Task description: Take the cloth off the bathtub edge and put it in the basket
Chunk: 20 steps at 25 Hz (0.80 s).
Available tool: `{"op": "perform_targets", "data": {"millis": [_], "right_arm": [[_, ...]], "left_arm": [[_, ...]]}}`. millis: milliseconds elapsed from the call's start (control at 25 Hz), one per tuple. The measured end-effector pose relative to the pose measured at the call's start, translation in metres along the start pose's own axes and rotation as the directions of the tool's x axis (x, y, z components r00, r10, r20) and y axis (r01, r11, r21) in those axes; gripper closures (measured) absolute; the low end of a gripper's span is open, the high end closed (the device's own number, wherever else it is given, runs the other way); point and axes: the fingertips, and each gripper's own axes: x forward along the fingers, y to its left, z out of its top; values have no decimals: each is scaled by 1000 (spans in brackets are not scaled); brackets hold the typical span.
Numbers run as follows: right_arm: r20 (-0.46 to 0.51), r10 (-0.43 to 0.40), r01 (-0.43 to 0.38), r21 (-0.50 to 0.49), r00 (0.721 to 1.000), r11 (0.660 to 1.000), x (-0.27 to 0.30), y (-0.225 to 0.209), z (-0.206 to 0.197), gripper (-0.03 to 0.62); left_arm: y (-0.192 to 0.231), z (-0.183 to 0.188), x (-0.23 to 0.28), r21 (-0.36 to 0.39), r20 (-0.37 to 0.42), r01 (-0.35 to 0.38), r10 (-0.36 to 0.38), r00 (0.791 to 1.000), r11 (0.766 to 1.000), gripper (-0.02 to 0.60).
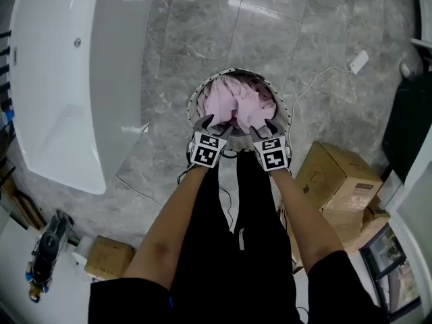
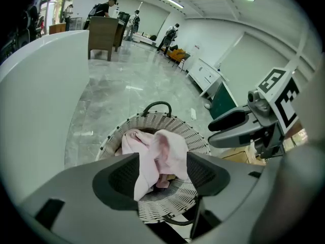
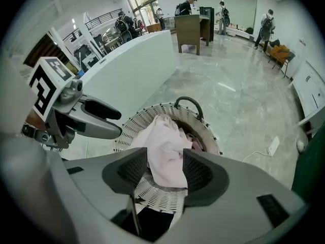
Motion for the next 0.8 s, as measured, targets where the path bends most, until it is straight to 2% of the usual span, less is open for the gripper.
{"op": "perform_targets", "data": {"millis": [120,240,520,640,800], "right_arm": [[39,2,-3,4,999,1000,-16,0,1,382],[85,33,-35,30,996,999,-37,7,4,379],[216,107,-102,-35,970,994,-118,31,22,376],[275,122,-114,-42,954,993,-157,31,33,375],[340,128,-126,-27,932,992,-214,35,42,376]], "left_arm": [[-10,8,-12,-16,41,-10,10,999,1000,296],[-23,17,-28,-62,93,-14,20,995,998,296],[-69,40,-85,-101,220,-25,47,974,995,296],[-89,56,-115,-128,280,-32,67,958,991,296],[-122,75,-168,-164,371,-34,93,924,986,296]]}}
